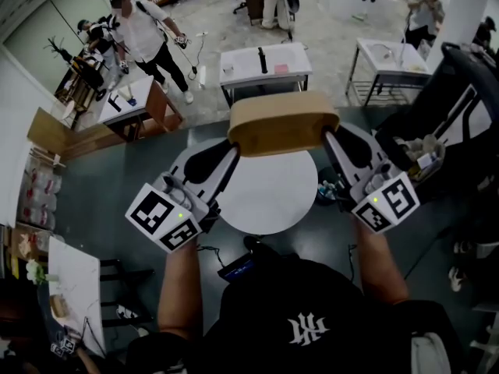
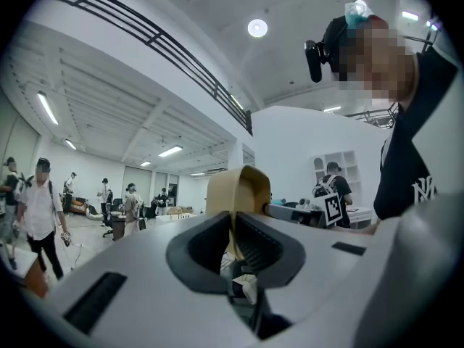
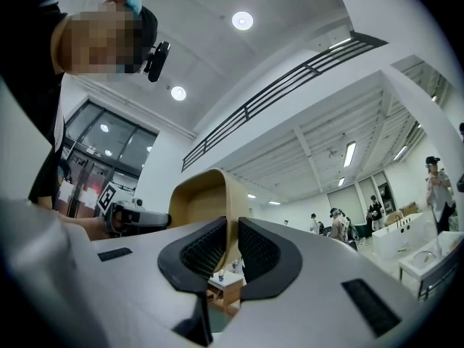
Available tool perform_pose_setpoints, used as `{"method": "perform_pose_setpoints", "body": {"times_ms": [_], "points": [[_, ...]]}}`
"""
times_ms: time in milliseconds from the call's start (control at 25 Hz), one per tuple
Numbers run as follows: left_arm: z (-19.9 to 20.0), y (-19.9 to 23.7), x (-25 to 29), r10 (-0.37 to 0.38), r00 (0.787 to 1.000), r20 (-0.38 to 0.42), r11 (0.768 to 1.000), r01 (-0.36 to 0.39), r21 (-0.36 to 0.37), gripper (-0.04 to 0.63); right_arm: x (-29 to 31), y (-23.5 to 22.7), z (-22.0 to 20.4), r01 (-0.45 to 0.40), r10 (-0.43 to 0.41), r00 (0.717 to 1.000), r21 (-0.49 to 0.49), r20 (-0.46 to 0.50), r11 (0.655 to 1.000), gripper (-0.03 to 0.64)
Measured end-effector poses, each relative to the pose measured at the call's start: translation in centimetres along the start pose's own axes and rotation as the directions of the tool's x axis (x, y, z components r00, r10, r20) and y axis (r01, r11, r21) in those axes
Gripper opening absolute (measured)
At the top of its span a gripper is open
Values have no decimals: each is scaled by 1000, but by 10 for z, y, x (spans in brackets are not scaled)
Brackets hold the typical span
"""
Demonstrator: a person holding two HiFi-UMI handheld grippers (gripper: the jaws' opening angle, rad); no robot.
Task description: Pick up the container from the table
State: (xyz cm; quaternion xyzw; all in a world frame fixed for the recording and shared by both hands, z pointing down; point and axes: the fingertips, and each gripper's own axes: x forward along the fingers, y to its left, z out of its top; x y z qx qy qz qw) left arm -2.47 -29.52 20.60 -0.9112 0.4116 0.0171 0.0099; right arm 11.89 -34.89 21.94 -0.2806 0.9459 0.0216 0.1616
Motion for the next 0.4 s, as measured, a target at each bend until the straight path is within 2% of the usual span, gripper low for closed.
{"method": "perform_pose_setpoints", "body": {"times_ms": [400], "points": [[-5,3,1,-5,1000,-8,1000,4,-13,31,1,-1,-3,0,0,1000,4,-5,1000,72]]}}
